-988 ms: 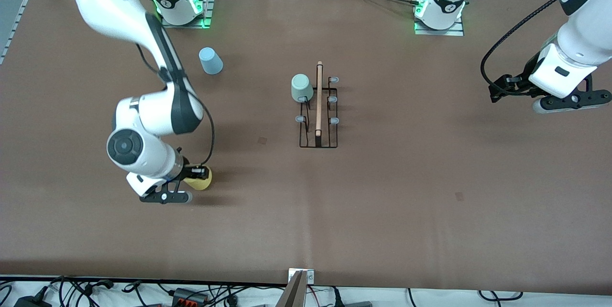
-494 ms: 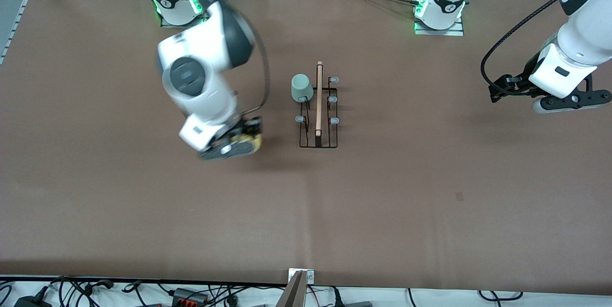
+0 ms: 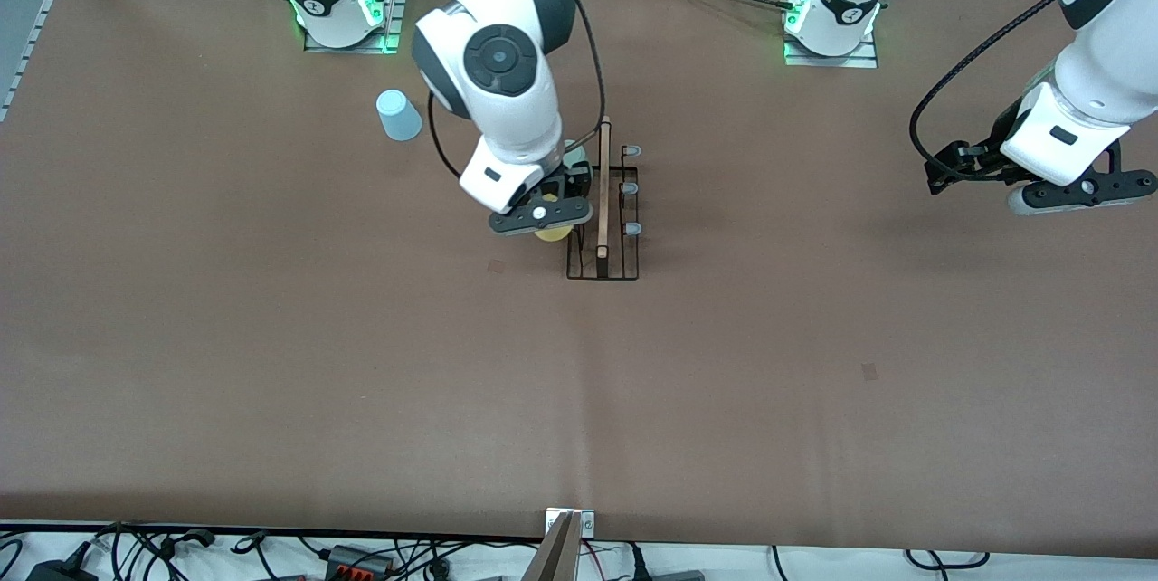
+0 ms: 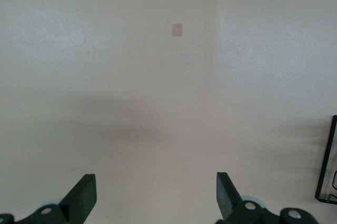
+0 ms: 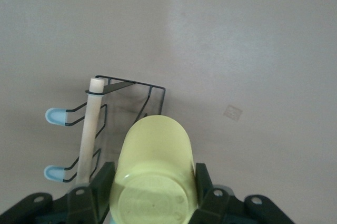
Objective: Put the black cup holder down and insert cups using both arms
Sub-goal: 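Carry the yellow cup with the right gripper to the rack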
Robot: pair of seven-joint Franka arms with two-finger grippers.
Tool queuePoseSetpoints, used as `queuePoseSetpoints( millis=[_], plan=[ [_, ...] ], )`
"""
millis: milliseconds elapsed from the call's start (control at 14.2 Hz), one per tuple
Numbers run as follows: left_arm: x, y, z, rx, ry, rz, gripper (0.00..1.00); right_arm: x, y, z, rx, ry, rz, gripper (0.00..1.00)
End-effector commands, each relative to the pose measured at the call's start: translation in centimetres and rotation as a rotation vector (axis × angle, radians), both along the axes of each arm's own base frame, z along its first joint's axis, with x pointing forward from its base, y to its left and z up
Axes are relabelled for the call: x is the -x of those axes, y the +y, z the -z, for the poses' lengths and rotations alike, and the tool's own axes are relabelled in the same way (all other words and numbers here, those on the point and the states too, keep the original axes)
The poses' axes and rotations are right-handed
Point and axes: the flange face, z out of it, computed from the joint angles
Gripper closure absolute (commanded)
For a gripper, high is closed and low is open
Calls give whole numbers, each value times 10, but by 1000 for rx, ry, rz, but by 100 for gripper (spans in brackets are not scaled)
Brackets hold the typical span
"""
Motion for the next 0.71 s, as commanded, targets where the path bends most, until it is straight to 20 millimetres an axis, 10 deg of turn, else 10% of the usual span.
queuePoseSetpoints(
  millis=[0, 635],
  plan=[
    [3, 2, -6, 18, -1, 11, 0, -7, 6, 5, -21, -41, 30, 73],
    [3, 2, -6, 18, -1, 11, 0, -9, 15, 30, -26, -50, 18, 73]
  ],
)
